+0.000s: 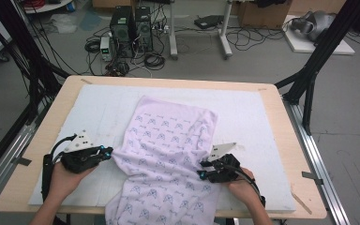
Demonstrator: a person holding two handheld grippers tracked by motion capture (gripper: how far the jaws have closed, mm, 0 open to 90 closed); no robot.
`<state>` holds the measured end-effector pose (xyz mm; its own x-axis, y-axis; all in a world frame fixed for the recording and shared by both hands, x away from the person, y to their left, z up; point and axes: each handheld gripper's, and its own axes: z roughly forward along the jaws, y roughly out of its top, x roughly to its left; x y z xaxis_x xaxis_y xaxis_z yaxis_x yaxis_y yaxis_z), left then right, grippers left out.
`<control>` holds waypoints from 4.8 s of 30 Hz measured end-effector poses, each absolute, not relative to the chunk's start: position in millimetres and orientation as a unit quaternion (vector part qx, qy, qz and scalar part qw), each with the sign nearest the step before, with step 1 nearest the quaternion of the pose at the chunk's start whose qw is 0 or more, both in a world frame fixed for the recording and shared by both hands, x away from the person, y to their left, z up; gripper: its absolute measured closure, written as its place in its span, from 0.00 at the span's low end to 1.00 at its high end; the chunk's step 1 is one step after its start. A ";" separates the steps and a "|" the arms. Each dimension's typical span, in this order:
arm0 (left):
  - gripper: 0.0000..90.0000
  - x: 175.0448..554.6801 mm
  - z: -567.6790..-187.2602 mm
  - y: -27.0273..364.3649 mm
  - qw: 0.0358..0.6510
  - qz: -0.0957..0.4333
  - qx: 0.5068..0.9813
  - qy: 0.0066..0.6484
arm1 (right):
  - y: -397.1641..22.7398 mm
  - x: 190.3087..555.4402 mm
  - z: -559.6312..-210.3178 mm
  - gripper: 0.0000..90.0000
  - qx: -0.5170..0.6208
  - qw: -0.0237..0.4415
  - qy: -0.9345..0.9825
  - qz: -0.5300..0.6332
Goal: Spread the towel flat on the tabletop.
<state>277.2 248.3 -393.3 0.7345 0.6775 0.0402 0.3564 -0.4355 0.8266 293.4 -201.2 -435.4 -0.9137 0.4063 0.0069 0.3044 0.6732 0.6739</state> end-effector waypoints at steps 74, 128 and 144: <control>0.78 209.7 -410.7 251.3 0.430 0.101 0.870 0.220 | -191.7 274.2 -426.5 0.74 0.155 0.094 0.916 0.357; 0.69 218.6 -409.1 227.5 0.451 0.112 0.858 0.219 | -220.5 242.0 -402.0 0.77 0.145 0.055 0.891 0.426; 0.96 273.8 -440.5 221.2 0.404 0.141 0.854 0.295 | -206.6 290.5 -434.5 1.00 0.184 0.077 0.915 0.352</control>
<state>273.8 221.2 -440.5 0.7859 0.6183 0.0027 0.3898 -0.4989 0.7741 290.5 -206.6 -434.5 -0.9209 0.3897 -0.0109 0.2821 0.6854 0.6713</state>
